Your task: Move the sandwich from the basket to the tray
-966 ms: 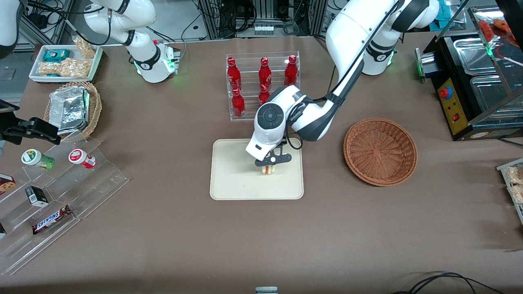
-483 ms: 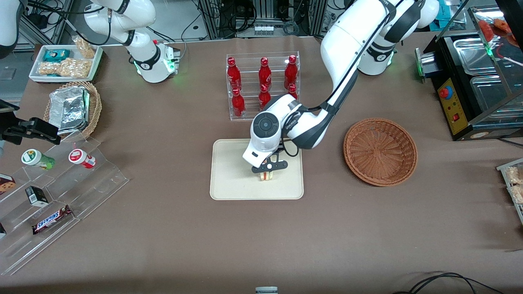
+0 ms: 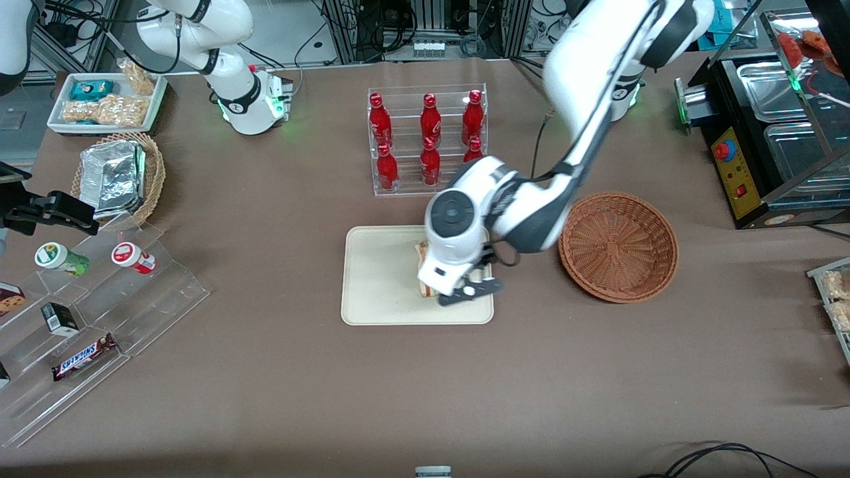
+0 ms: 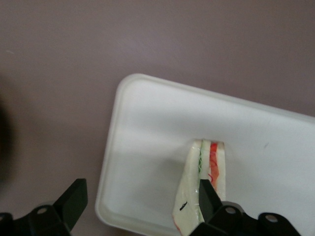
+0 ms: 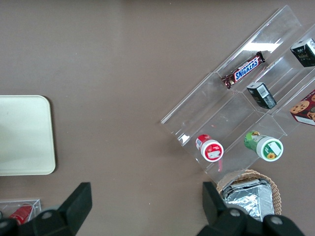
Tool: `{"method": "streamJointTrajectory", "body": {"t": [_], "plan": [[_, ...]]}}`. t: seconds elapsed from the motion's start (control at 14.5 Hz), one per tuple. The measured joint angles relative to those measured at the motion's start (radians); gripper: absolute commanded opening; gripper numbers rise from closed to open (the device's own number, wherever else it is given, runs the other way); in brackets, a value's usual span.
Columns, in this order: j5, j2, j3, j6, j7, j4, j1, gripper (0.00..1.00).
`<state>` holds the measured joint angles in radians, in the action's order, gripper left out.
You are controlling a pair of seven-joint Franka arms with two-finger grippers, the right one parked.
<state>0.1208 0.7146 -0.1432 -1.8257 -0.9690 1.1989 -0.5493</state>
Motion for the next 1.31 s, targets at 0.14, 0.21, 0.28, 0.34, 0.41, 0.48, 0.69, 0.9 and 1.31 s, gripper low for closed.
{"method": "streamJointTrajectory", "body": {"t": [0.14, 0.21, 0.28, 0.34, 0.41, 0.48, 0.69, 0.9, 1.31], "plan": [[-0.009, -0.076, 0.0, 0.075, 0.006, -0.015, 0.045, 1.0], [-0.022, -0.115, 0.0, 0.114, 0.024, -0.016, 0.07, 1.0], [-0.04, -0.151, 0.0, 0.157, 0.059, -0.016, 0.098, 1.0], [-0.05, -0.181, 0.002, 0.201, 0.099, -0.015, 0.13, 1.0], [-0.054, -0.208, 0.004, 0.245, 0.14, -0.015, 0.169, 1.0], [-0.055, -0.231, 0.005, 0.294, 0.187, -0.015, 0.215, 1.0], [-0.064, -0.293, 0.008, 0.436, 0.353, -0.014, 0.361, 1.0], [-0.067, -0.347, 0.009, 0.538, 0.476, -0.012, 0.473, 1.0], [-0.068, -0.461, -0.004, 0.562, 0.556, 0.095, 0.559, 1.0]]}}
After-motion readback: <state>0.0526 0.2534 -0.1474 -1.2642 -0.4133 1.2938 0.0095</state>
